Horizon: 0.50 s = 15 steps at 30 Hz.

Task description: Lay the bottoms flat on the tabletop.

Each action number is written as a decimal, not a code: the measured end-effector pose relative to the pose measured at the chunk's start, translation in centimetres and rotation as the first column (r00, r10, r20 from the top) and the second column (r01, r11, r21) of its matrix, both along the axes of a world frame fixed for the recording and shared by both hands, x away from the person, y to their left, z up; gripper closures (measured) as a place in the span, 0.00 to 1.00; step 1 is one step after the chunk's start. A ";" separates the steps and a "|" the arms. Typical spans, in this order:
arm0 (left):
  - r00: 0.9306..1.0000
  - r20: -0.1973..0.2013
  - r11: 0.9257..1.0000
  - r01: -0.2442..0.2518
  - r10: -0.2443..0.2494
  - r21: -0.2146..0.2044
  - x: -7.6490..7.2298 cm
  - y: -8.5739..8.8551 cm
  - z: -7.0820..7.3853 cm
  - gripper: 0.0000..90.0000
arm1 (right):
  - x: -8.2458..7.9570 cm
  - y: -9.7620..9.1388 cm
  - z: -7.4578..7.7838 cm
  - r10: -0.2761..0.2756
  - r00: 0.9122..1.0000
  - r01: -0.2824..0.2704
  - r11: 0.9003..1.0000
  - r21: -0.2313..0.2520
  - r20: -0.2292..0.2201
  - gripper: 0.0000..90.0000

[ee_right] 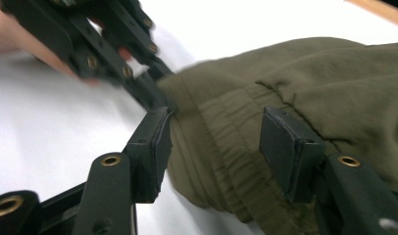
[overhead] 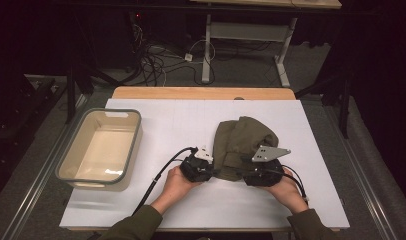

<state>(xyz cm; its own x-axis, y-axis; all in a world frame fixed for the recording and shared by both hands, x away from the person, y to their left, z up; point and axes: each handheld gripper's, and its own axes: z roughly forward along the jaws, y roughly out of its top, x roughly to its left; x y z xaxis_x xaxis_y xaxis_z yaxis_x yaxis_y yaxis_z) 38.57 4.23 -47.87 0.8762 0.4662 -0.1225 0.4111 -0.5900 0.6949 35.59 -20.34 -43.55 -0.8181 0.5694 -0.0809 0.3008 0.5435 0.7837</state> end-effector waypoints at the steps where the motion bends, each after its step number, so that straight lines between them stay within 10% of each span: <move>1: 1.000 -0.005 1.000 0.003 -0.004 -0.006 0.0 0.1 0.0 0.91 | 0.0 0.1 -0.1 -0.004 1.000 0.004 1.000 -0.017 0.015 0.52; 7: 0.999 -0.032 1.000 0.017 -0.017 -0.012 0.0 0.4 0.3 0.96 | 0.2 0.9 -1.2 0.000 0.997 0.010 0.993 -0.119 0.080 0.54; 15: 0.998 -0.048 0.999 0.049 -0.049 -0.011 -0.4 0.4 0.2 0.96 | 1.4 3.3 -2.8 -0.012 0.999 0.019 0.989 -0.147 0.053 0.49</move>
